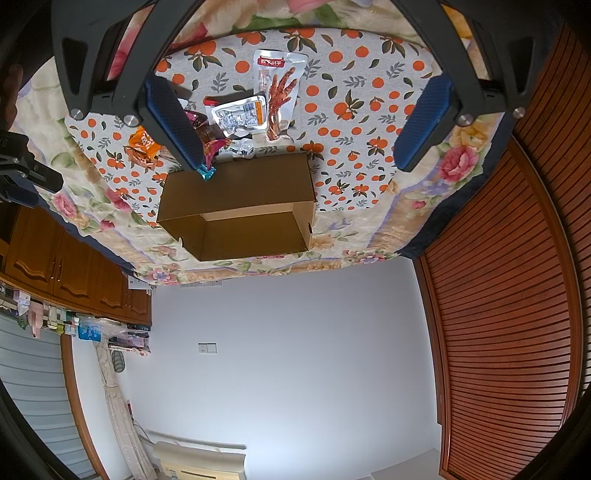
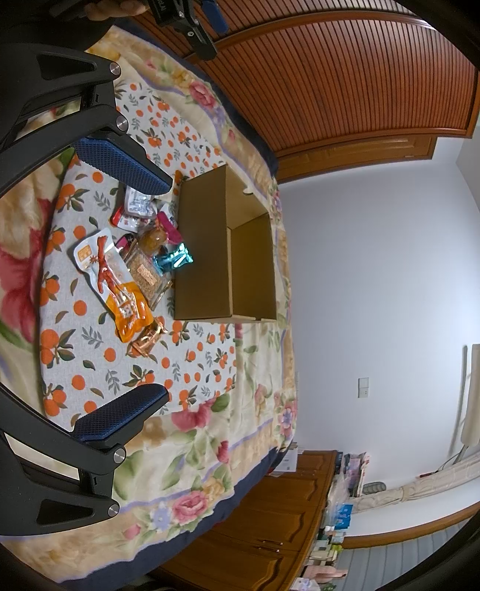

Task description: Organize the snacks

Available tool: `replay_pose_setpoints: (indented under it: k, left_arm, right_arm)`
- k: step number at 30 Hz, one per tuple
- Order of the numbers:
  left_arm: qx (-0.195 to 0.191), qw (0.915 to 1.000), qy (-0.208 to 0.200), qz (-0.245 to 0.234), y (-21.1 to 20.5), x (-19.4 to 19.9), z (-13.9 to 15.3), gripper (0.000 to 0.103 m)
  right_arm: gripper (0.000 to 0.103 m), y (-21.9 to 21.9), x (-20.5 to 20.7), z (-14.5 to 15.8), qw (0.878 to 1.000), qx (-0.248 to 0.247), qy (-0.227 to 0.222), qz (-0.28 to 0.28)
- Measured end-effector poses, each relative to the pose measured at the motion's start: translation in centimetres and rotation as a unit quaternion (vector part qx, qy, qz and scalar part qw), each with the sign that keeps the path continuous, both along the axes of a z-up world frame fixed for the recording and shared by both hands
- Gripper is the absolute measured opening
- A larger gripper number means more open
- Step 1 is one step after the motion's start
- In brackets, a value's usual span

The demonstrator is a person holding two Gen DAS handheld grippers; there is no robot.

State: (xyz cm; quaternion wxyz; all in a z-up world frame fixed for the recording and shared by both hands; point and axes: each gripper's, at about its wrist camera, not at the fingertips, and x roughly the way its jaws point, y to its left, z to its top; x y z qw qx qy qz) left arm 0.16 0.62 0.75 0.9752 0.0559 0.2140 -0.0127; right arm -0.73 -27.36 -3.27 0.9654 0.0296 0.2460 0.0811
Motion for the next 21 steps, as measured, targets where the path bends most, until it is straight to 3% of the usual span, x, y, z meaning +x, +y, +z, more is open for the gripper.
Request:
replay_pose_setpoints:
  k: [21]
  left_arm:
    - [0.001, 1.0000, -0.002, 0.000, -0.36, -0.16, -0.42, 0.103]
  right_arm:
    - [0.103, 0.04, 0.05, -0.01, 1.000, 0.000, 0.000, 0.000]
